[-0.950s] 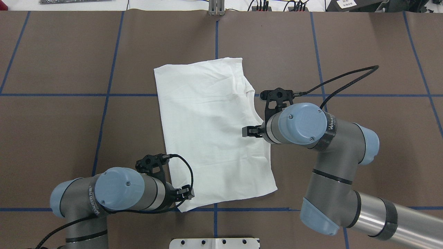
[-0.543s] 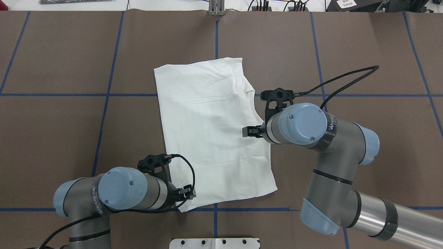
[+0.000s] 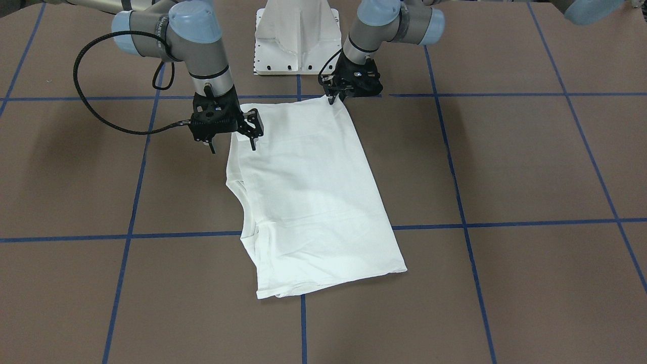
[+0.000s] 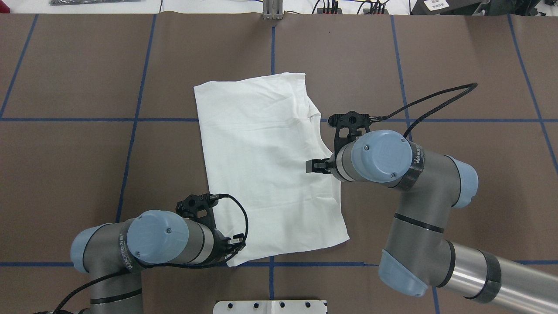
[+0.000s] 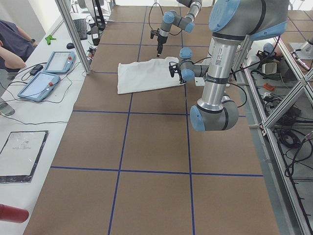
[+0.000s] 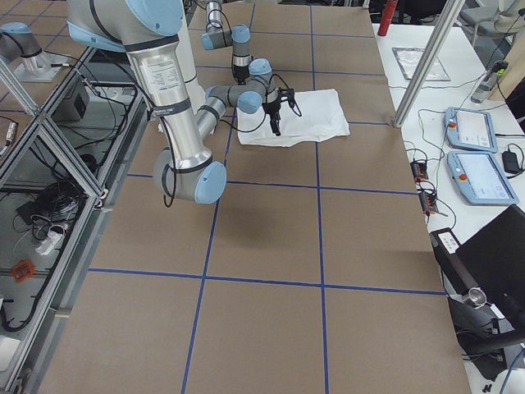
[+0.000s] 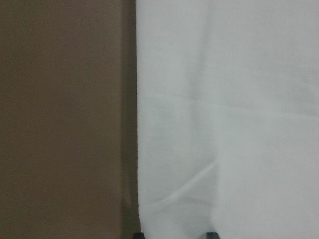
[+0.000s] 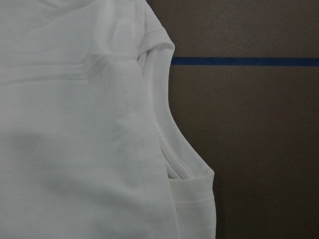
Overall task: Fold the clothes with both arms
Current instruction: 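Lower both grippers to the shirt corners nearest the robot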
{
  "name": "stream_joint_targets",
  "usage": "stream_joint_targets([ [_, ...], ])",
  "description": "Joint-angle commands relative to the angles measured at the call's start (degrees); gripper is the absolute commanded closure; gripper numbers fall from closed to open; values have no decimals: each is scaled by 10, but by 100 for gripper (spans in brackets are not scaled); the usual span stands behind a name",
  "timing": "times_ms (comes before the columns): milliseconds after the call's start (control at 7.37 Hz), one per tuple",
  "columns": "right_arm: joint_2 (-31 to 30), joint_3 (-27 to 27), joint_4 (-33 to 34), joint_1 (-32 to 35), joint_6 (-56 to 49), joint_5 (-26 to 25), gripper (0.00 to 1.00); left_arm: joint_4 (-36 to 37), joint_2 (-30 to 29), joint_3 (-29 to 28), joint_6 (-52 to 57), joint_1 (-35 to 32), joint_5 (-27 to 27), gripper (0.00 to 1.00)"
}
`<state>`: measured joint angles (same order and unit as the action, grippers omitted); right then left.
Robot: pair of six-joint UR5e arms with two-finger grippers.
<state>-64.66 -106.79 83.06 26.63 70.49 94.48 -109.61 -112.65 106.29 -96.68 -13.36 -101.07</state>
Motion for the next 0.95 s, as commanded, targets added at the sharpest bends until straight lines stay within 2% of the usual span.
stream_joint_targets([
  [0, -5, 0, 0, 0, 0, 0, 0, 1, -1, 4, 0, -1, 1, 100],
  [136, -9, -4, 0, 0, 25, 0, 0, 2, 0, 8, 1, -4, 0, 100],
  [407, -63, -75, 6, -11, 172, 10, 2, 2, 2, 9, 1, -6, 0, 100],
  [543, -69, -82, 24, -39, 279, 10, 4, 2, 2, 9, 1, -6, 0, 100],
  [814, -59, -74, 31, -107, 416, -24, 4, 2, 2, 10, 1, -6, 0, 100],
])
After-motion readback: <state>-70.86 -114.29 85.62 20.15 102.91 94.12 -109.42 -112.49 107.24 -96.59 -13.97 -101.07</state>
